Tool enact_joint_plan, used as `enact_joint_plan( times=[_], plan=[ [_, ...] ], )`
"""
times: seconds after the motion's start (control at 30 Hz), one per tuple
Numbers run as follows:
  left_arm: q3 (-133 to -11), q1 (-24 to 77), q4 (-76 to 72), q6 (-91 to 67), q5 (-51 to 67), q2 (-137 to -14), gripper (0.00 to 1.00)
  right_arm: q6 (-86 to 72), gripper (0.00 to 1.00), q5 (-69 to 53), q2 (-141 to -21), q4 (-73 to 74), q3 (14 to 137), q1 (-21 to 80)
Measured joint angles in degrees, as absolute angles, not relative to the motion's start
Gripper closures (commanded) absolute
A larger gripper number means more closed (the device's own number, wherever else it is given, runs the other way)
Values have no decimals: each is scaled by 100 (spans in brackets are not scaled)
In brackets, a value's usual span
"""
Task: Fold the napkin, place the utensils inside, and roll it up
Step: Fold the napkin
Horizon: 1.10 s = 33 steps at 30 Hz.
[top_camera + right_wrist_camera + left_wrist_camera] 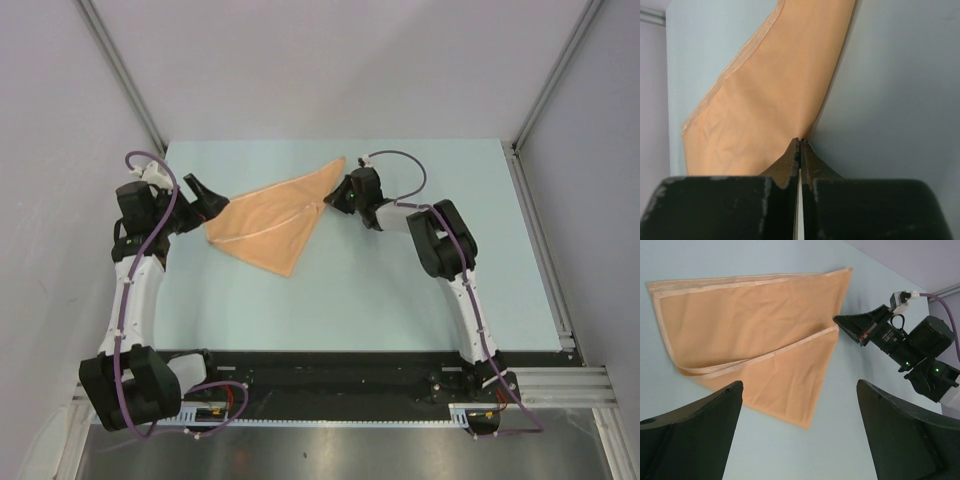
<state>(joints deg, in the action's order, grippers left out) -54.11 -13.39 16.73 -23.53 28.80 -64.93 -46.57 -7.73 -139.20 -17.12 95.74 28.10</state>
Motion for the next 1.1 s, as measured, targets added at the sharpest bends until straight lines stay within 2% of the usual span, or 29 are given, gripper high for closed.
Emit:
enact_joint_plan(
  times=[0.33, 0.73, 0.8, 0.83, 0.87, 1.0, 1.1],
  plan=[
    [-5408, -1339, 1629, -2355, 2899, -6493, 0, -4847, 100, -25, -12525, -2451, 7196, 2630],
    [-5323, -1339, 1546, -2401, 2936, -6486, 0, -5168, 99, 602, -10790, -2331, 4934, 2255],
    [-5323, -1341, 1546, -2401, 2958, -6486, 0, -5280, 84, 624, -10479, -2436, 4501, 2252],
    [-5323, -1341, 1546, -2403, 2969, -6484, 0, -5301, 68, 615, -10350, -2480, 4324, 2244],
    [-5323, -1341, 1544, -2403, 2982, -6484, 0, -5315, 64, 587, -10208, -2504, 4158, 2233],
    [-5323, -1341, 1538, -2403, 3020, -6484, 0, -5144, 51, 294, -9638, -2200, 3852, 1966],
    [-5321, -1341, 1535, -2401, 3020, -6482, 0, -4731, 48, 174, -9072, -1653, 3771, 1531]
  ],
)
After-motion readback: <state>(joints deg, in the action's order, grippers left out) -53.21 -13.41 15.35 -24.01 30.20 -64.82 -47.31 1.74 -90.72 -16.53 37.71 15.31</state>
